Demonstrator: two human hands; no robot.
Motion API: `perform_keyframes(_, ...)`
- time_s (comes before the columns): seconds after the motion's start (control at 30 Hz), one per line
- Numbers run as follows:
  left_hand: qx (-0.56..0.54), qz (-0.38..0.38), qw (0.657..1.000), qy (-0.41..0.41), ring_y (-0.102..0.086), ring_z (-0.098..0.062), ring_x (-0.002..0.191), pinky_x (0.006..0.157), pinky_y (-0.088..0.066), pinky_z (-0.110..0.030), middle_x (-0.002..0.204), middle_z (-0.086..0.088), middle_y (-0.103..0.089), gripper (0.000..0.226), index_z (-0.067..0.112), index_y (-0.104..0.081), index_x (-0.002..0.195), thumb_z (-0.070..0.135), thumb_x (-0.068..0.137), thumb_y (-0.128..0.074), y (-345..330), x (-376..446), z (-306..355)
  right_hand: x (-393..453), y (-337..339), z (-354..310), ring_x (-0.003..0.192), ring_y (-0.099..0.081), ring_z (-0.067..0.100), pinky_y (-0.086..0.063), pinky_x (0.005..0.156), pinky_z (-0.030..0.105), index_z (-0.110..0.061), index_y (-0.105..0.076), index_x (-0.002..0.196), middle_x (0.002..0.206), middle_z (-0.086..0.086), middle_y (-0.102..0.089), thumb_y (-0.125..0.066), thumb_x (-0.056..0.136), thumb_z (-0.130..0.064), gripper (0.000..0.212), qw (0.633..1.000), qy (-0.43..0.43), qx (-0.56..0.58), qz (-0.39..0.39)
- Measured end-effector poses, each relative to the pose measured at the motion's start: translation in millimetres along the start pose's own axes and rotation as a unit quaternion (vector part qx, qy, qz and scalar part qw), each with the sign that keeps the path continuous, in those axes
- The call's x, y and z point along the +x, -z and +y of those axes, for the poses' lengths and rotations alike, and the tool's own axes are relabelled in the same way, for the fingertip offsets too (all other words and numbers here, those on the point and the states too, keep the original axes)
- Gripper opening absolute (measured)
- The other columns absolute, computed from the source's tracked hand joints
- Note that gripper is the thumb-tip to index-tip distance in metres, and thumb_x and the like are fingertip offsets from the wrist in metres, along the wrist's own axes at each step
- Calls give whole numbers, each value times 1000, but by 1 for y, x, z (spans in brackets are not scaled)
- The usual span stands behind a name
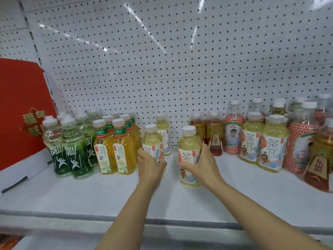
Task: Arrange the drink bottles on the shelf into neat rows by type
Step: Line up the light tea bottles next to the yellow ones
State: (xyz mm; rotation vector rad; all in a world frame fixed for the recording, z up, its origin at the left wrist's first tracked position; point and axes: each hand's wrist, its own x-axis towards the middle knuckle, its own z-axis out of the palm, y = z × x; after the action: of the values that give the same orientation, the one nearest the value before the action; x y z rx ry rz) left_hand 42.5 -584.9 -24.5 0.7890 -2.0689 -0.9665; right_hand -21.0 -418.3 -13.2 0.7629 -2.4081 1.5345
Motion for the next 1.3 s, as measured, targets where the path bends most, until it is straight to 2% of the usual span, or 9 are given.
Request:
perform_keyframes(0.1,13,-13,1000,8,-52,-30,116,76,-46,-31,132,-13,-41,92,8,-17,139,20,75,-82,-11,22,-2,25,-17,-3,109,-53,19,-49,88,40,-15,-47,117,113,1,-56,-88,58,-37,74,1000,-21,2,21)
perform_keyframes(0.27,21,-31,999,13,-54,-29,114,71,-50,-32,131,-12,-42,94,13,-14,138,25,75,-83,-26,50,-8,65,-50,-5,100,-62,20,-53,79,37,-15,-52,114,110,0,-65,-85,65,-38,63,996,-64,-39,50)
perform_keyframes(0.53,26,-46,999,0,-50,-29,118,78,-50,-34,134,-13,-39,93,13,-13,139,25,78,-82,-37,66,-19,108,-84,-5,103,-64,24,-53,81,33,-11,-50,115,113,6,-66,-78,76,-33,53,994,-97,-43,41)
perform_keyframes(0.67,45,-30,998,-17,-54,-30,115,81,-57,-40,133,-13,-42,93,18,-14,137,28,76,-83,-37,65,-20,116,-89,-3,99,-66,24,-56,81,36,-10,-50,113,110,8,-67,-74,80,-36,49,995,-94,-34,28)
perform_keyframes(0.83,53,-28,998,-27,-58,-32,113,80,-58,-46,132,-14,-47,92,19,-16,136,37,75,-83,-35,64,-17,106,-88,-2,93,-65,25,-48,65,30,-7,-50,113,105,9,-67,-63,89,-35,39,993,-96,-72,23)
perform_keyframes(0.97,70,-28,996,-43,-55,-34,116,83,-56,-44,135,-17,-45,99,12,-17,144,39,75,-82,-28,56,-13,81,-70,-7,92,-63,23,-40,64,27,-9,-52,116,104,6,-66,-57,93,-34,34,984,-36,-170,39)
perform_keyframes(1.07,108,38,987,-115,-47,-37,122,94,-46,-44,138,-21,-41,103,7,-17,150,38,76,-82,-16,41,2,59,-42,-15,97,-59,22,-39,67,28,-13,-55,120,107,3,-64,-57,92,-33,34,968,51,-232,76)
perform_keyframes(1.2,152,104,963,-196,-37,-40,132,107,-33,-50,145,-23,-39,90,4,-27,149,39,82,-75,-8,20,33,29,3,-22,102,-55,23,-36,72,29,-14,-58,116,108,3,-63,-56,92,-31,30,942,120,-296,105)
perform_keyframes(1.3,154,89,957,-231,-34,-39,137,112,-29,-49,149,-20,-39,75,5,-34,146,42,89,-66,-11,1,64,8,41,-14,99,-56,26,-41,76,33,-12,-60,107,104,5,-64,-58,90,-29,25,927,139,-325,128)
